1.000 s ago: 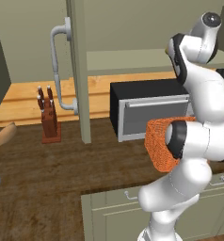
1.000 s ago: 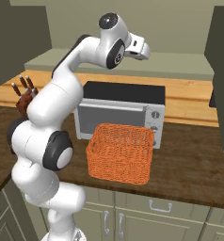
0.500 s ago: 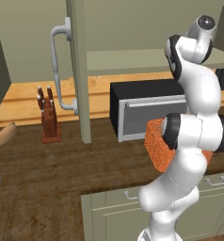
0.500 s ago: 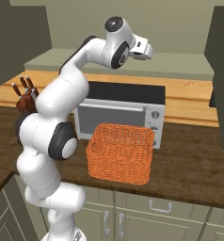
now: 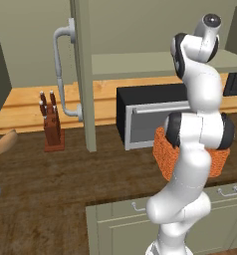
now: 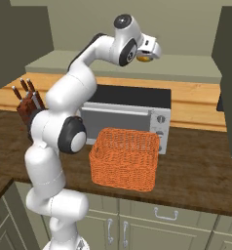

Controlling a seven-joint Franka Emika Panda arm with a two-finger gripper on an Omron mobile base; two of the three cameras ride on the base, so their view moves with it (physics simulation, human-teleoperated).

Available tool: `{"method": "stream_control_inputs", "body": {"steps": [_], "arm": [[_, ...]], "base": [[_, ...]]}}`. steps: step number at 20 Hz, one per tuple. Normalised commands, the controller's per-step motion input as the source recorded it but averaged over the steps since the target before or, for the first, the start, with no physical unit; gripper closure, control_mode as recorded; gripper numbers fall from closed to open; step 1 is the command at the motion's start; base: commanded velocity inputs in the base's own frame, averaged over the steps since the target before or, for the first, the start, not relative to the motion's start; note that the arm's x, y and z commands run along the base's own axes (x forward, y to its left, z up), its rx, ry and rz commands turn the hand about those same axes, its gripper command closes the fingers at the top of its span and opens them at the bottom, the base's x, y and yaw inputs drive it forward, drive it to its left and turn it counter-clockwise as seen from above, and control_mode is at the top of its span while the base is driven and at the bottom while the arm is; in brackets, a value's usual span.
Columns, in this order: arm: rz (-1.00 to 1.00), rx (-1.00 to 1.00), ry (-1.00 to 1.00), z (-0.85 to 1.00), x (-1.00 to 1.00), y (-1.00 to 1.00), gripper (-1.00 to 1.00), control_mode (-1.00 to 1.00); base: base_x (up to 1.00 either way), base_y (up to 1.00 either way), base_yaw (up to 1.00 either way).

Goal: Open the cabinet, pick up the bread from the cabinet and place it in the basket. Then move the basket to the dining counter.

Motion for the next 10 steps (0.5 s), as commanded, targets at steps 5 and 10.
{"method": "stream_control_inputs", "body": {"steps": [5, 10], "arm": [[0.04, 0.0, 0.0, 0.07, 0.11, -0.01, -1.0, -1.0], [0.03, 0.0, 0.0, 0.0, 0.12, 0.0, -1.0, -1.0]], "base": [[0.0, 0.0, 0.0], [0.0, 0.0, 0.0]]}}
